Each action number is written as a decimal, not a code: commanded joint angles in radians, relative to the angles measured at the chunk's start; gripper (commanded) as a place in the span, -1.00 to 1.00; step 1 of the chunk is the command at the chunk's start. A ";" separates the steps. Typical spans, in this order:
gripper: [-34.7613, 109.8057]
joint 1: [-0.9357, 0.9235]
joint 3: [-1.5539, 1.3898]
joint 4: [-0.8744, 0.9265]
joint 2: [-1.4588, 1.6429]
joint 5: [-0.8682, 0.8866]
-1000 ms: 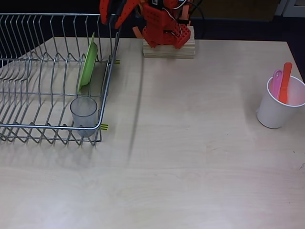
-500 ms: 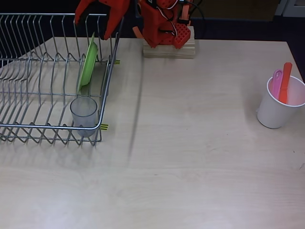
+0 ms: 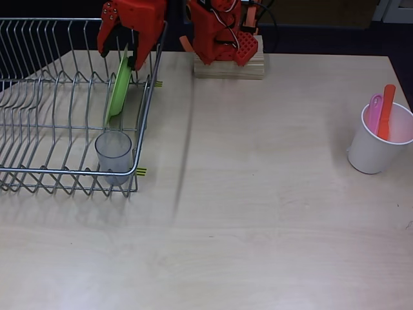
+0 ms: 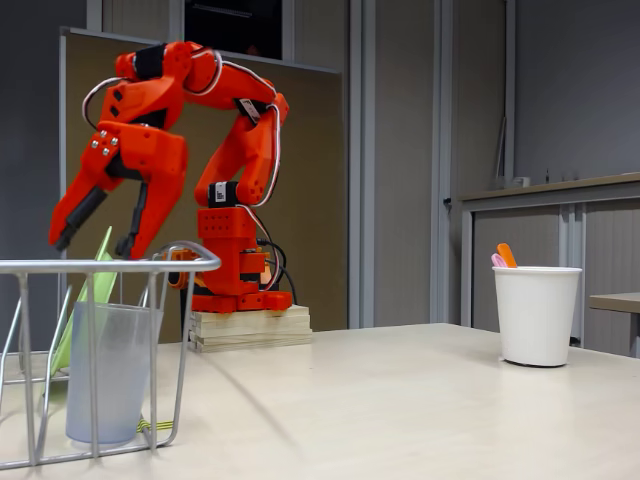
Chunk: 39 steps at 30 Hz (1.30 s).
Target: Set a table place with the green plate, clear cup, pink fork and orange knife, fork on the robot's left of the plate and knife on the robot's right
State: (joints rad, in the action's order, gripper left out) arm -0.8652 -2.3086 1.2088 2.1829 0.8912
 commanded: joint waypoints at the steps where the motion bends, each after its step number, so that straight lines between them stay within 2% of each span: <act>1: -0.38 -0.012 -0.006 -0.028 -0.005 -0.014; 8: -0.52 -0.012 0.023 -0.029 0.000 -0.052; 12: -0.52 0.012 0.066 -0.006 0.035 -0.078; 23: -0.52 0.098 0.371 0.242 0.167 -0.156; 34: -0.52 0.322 0.575 0.353 0.275 -0.161; 39: -0.52 0.463 0.614 0.324 0.272 -0.101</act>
State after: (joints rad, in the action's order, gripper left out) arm -0.4694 -1.7319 1.5447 2.4283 0.7470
